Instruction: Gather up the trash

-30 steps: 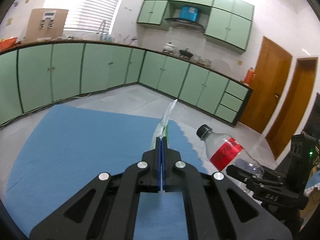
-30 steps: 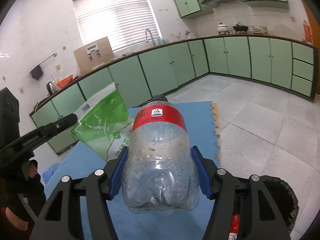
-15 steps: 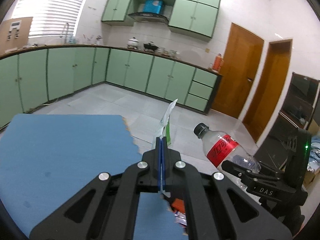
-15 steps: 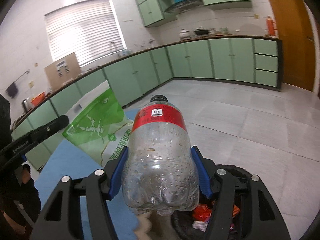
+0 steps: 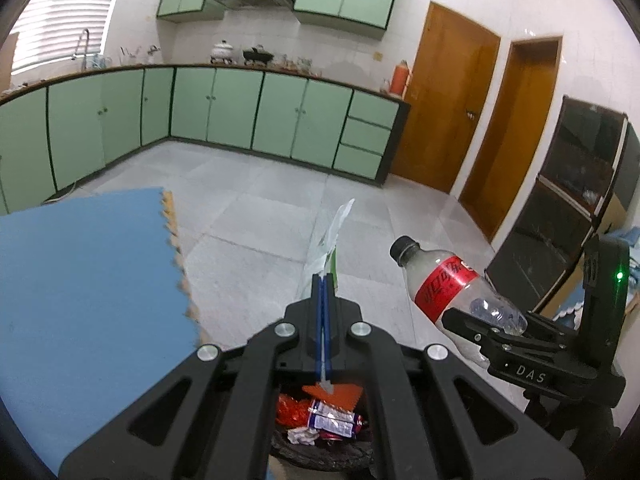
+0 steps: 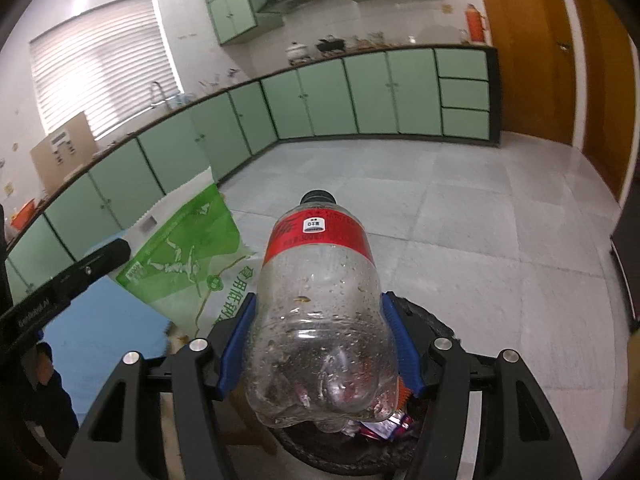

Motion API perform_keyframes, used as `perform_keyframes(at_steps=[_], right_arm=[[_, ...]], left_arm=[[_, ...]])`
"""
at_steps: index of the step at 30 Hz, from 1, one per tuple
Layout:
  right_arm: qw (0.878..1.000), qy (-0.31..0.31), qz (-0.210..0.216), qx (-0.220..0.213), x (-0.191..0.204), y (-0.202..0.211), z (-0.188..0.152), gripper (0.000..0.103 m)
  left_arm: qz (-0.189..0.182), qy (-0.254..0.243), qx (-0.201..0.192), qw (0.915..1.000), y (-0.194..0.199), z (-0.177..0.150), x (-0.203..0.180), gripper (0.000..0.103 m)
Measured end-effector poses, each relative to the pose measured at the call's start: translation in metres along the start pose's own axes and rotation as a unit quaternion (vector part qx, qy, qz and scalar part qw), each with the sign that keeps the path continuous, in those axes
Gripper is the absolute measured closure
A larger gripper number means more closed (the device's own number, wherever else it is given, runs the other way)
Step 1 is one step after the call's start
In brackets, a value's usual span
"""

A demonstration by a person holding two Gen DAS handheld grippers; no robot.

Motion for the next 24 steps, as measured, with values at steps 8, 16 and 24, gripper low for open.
perform_keyframes(at_steps=[8,16,24], right_arm=[[0.999,-0.017,-0.008,0.026,-0.019,-0.023,-0.012,0.041],[0.998,-0.035,-0.006,0.056,-0.026,-0.043,-0.020,0.032],[0.999,-0.026,-0.020,0.039,-0.024,-0.031,-0.013,0.015]], left_arm=[[-0.011,0.008,0.049,0.9987,-0.038,-0.027,0.001,0.102],[-0.012,0.014,0.066,0.9977,-0.057,-0.030,0.004,0.076],[-0.010,0.019,0.053,0.9983,-0.046,-0.023,0.008,0.048]])
Point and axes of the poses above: each gripper's, at about its wrist camera, not at the fingertips, and y roughly against the way its jaws point, x to its left, z to its top, the point moved 4 cm from there along -y, roughly the way its jaws point, and after that the axes turned 4 degrees about -z, right-handed, at the moved point
